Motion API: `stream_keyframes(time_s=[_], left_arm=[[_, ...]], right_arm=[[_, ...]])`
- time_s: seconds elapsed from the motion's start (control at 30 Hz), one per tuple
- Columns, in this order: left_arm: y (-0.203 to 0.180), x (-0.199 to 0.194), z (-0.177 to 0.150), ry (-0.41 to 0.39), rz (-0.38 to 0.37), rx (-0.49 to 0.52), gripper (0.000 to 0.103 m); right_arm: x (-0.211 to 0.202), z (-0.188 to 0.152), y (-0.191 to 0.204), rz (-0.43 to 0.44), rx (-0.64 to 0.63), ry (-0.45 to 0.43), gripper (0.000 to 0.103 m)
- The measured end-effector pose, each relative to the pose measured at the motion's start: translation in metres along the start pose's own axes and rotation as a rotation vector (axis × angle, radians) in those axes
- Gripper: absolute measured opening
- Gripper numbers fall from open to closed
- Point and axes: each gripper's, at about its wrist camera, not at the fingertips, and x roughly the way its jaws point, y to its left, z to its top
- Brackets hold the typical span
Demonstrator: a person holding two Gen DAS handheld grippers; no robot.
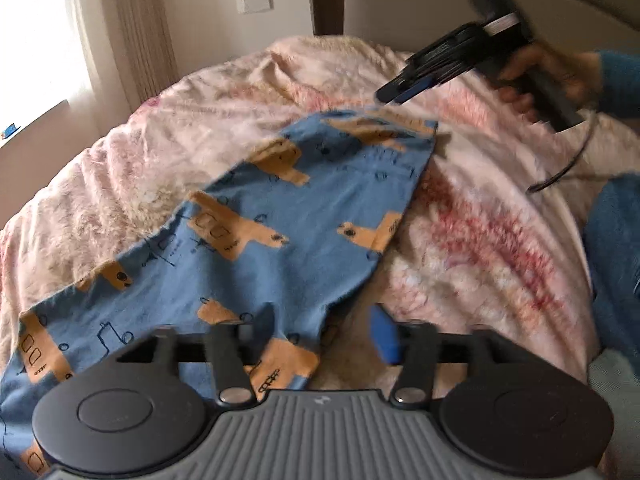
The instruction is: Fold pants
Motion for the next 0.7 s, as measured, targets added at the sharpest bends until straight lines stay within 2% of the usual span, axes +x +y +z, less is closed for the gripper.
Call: stream_keyframes(time_s=[0.07, 0.17, 0.27, 0.33, 0.43, 0.5, 0.57, 0.7], left_arm=[[0.006, -0.005, 0.001, -0.02, 0.008, -0.02, 0.069], [0.019, -0.005, 0.001, -0.015, 0.058, -0.073, 0.07], [0.033, -0.004, -0.004, 0.0, 0.086, -0.13, 0.07], [0.039, -0.004, -0.008, 0.009, 0.089, -0.159, 0.07], [0.042, -0.004, -0.012, 0.015, 0.094, -0.161, 0.07], [0.041, -0.005, -0.012, 0.014, 0.1, -0.143, 0.07], [0.038, -0.007, -0.013, 0.008, 0.106, -0.125, 0.07], [0.036, -0.009, -0.01, -0.019, 0.124, -0.125, 0.07]], right_arm=[[0.017, 0.013, -0.002, 0.017, 0.004, 0.011, 0.046], [0.048, 0.027, -0.014, 0.057, 0.029, 0.083, 0.047], [0.069, 0.028, -0.025, 0.1, 0.071, 0.139, 0.047], [0.073, 0.022, -0.024, 0.109, 0.078, 0.138, 0.046], [0.071, 0.013, -0.007, 0.072, -0.031, 0.106, 0.039], [0.066, 0.007, 0.001, 0.057, -0.076, 0.077, 0.027], [0.06, 0.004, 0.01, 0.032, -0.129, 0.047, 0.023], [0.042, -0.004, 0.039, -0.048, -0.334, -0.039, 0.017]])
